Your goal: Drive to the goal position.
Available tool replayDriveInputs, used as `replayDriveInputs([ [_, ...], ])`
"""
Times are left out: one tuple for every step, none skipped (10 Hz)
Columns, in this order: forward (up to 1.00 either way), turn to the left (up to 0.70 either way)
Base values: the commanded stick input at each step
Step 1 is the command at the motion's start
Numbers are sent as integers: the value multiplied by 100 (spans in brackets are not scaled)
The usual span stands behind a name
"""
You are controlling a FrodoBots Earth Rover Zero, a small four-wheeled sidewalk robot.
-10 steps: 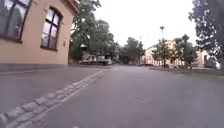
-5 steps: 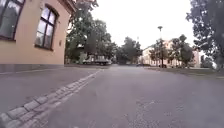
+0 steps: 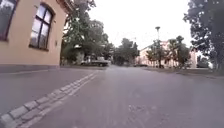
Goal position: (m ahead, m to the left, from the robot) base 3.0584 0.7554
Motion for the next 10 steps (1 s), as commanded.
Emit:
replayDriveInputs([
  [45,0],
  [45,0],
  [45,0],
  [45,0],
  [45,0],
  [45,0],
  [45,0],
  [45,0],
  [45,0],
  [45,0],
])
